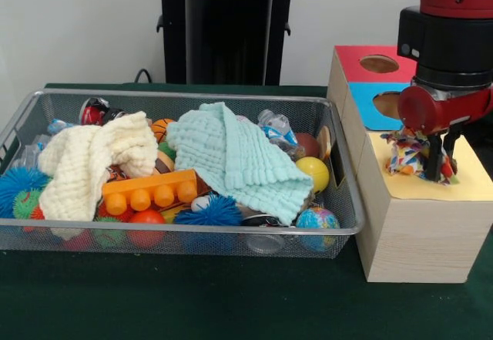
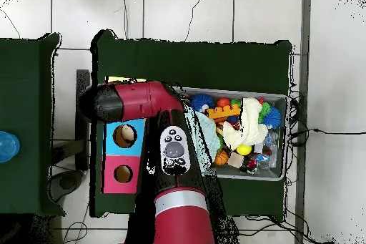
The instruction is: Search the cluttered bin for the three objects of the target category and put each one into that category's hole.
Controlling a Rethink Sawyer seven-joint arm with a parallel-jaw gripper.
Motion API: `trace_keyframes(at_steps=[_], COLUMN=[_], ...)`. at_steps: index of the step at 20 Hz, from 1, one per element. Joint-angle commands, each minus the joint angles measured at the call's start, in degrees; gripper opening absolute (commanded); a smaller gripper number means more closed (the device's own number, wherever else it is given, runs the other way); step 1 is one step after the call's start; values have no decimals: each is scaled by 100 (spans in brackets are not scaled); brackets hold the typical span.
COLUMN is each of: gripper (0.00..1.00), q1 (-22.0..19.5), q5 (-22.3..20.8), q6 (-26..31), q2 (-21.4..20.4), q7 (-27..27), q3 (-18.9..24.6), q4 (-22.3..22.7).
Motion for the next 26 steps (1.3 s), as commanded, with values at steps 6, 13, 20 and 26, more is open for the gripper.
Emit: trace_keyframes(at_steps=[6,13,20,26], gripper=[0,0,0,0], q1=[-10,97,157,141], q5=[-216,-179,38,241], q6=[424,167,-143,-81], q2=[613,738,705,570], q7=[865,1013,1267,1302], q3=[-179,-214,-162,-65], q4=[881,888,1009,1063])
